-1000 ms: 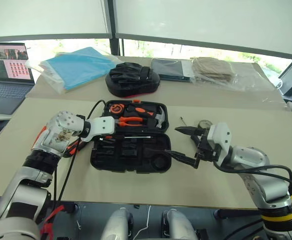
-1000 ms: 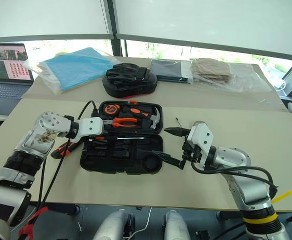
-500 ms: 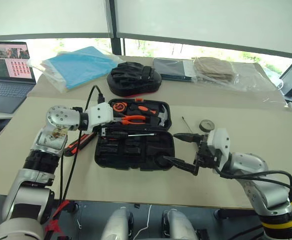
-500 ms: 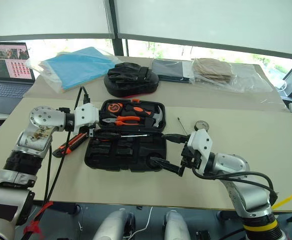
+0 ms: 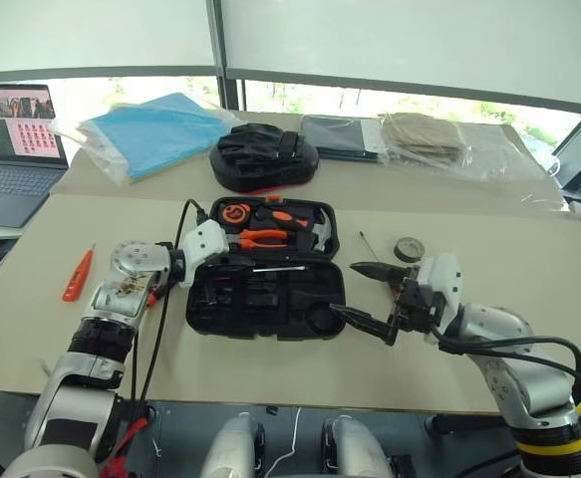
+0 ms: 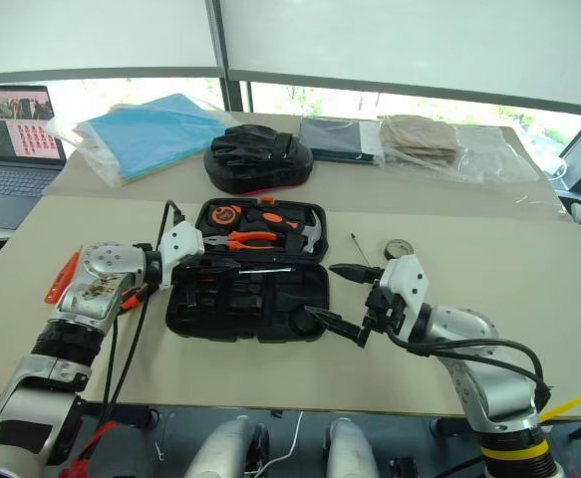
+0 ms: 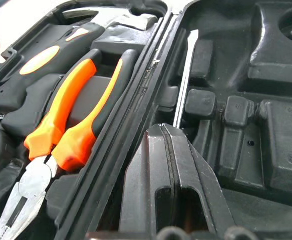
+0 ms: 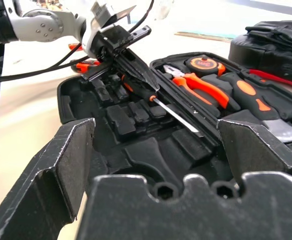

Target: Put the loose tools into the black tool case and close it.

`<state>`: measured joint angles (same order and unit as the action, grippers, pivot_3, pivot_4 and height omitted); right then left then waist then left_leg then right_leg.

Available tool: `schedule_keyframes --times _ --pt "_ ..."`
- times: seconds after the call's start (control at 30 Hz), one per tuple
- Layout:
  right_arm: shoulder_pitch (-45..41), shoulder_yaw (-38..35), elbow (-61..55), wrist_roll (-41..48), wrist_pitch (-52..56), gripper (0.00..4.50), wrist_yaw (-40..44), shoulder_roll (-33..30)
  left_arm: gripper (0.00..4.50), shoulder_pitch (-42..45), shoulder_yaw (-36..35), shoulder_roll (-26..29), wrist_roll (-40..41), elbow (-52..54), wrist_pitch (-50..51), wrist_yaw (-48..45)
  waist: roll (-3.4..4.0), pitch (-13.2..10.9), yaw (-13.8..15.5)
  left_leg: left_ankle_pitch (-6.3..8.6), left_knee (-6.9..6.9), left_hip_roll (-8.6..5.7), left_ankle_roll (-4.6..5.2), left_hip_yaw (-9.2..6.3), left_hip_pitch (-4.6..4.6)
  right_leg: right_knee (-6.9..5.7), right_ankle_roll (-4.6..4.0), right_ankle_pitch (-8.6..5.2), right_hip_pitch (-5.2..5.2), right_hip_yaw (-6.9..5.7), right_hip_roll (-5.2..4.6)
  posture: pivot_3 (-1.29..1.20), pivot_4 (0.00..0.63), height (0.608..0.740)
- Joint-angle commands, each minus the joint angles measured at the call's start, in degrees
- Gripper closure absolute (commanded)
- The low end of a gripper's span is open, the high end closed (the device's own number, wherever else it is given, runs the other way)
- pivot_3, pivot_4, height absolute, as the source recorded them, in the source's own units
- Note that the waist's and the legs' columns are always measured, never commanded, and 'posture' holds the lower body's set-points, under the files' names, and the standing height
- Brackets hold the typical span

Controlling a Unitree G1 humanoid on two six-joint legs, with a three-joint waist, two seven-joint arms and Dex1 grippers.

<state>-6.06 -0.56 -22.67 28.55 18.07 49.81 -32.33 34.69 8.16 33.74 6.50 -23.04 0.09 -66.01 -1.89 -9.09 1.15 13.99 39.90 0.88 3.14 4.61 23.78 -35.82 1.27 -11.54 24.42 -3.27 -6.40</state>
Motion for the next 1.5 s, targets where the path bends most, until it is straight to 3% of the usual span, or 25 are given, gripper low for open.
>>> schedule_keyframes --times 0.03,0.33,0.5,0.6,0.77,0.87,0.97,1.1,1.2,1.33,1.5 --pt "0.1 -1.2 -1.0 1.1 -1.0 0.0 -0.1 0.4 4.48 -2.0 1.8 -0.7 -2.0 1.4 2.0 1.6 0.0 0.0 0.0 0.0 0.0 0.0 0.0 0.0 -0.01 0.0 0.0 0.0 -0.01 0.0 -0.01 0.0 0.15 0.74" --pt "0.5 -1.2 -1.3 0.8 -0.7 0.0 -0.7 1.1 4.48 -4.0 3.2 -3.6 -1.1 5.0 9.0 4.1 0.14 0.1 0.3 0.01 -0.02 -0.01 0.01 0.0 -0.26 0.0 0.13 -0.08 -0.21 0.03 -0.05 0.0 0.15 0.74" --pt "3.3 -5.2 -2.9 1.9 -0.9 0.0 -2.2 0.7 4.48 -6.0 -3.0 -3.0 3.9 8.6 2.5 3.5 0.14 0.1 0.5 0.04 -0.04 -0.04 0.05 0.0 -0.22 0.03 0.02 -0.02 -0.17 0.06 -0.11 0.0 0.15 0.74" --pt "9.3 -11.2 -2.4 1.4 -3.2 0.0 -3.4 0.3 3.74 -9.3 -10.4 0.8 10.5 10.9 -1.6 -0.9 0.12 0.1 0.3 0.06 -0.07 -0.03 0.06 0.02 -0.03 0.05 0.0 0.0 0.01 0.1 -0.11 0.0 0.15 0.74" --pt "18.9 -17.5 -1.6 -0.6 -7.3 0.0 -4.2 0.8 2.08 -16.1 -18.8 6.3 21.2 13.9 -2.7 -10.6 0.18 0.0 -0.2 0.11 -0.13 -0.01 0.02 0.03 -0.03 0.04 -0.04 -0.01 0.08 0.1 -0.1 0.0 0.15 0.74" --pt "24.9 -20.0 -1.2 -3.6 -8.8 0.0 -6.4 1.1 0.89 -20.6 -23.2 11.0 23.1 13.0 -3.0 -15.2 0.22 0.0 -0.4 0.13 -0.14 0.0 0.01 0.04 -0.07 0.07 -0.01 -0.06 0.04 0.14 -0.13 0.0 0.15 0.74" --pt "28.4 -21.1 -1.5 -6.1 -5.4 0.0 -10.1 0.6 0.03 -23.2 -26.2 14.7 25.5 10.9 -0.6 -18.8 0.27 0.0 -0.3 0.14 -0.13 0.03 -0.02 0.05 -0.09 0.07 0.05 -0.46 0.07 0.14 -0.13 0.0 0.15 0.74" --pt "28.7 -20.8 -2.9 -5.6 -1.0 0.0 -11.6 -0.8 0.03 -25.4 -27.3 18.6 26.9 8.6 1.6 -24.1 0.41 -0.1 -0.5 0.38 -0.12 0.08 -0.47 0.08 -0.17 0.07 -0.01 -0.5 0.07 0.16 -0.17 0.0 0.15 0.74" --pt "22.2 -19.4 -3.2 -4.0 7.6 0.0 -15.0 -3.0 0.03 -25.1 -27.5 18.4 28.3 10.5 3.2 -24.6 0.51 -0.2 -0.5 0.39 -0.12 0.08 -0.48 0.11 -0.22 0.07 0.0 -0.5 0.07 0.21 -0.17 0.0 0.15 0.74" --pt "11.7 -14.8 -3.4 -2.9 22.4 0.0 -18.0 -7.0 0.03 -24.8 -26.9 15.4 30.2 15.5 4.4 -22.3 0.54 -0.2 -0.5 0.38 -0.13 0.09 -0.47 0.21 -0.21 0.06 -0.05 -0.41 0.15 0.33 -0.16 0.0 0.15 0.74" --pt "-1.8 -7.4 1.1 -4.0 33.0 0.0 -19.6 -8.8 0.03 -23.9 -25.0 11.4 33.8 24.4 10.2 -17.1 0.53 -0.2 -0.4 0.16 -0.16 0.08 -0.06 0.23 0.06 0.02 -0.19 -0.09 0.38 0.32 -0.07 0.0 0.15 0.74"
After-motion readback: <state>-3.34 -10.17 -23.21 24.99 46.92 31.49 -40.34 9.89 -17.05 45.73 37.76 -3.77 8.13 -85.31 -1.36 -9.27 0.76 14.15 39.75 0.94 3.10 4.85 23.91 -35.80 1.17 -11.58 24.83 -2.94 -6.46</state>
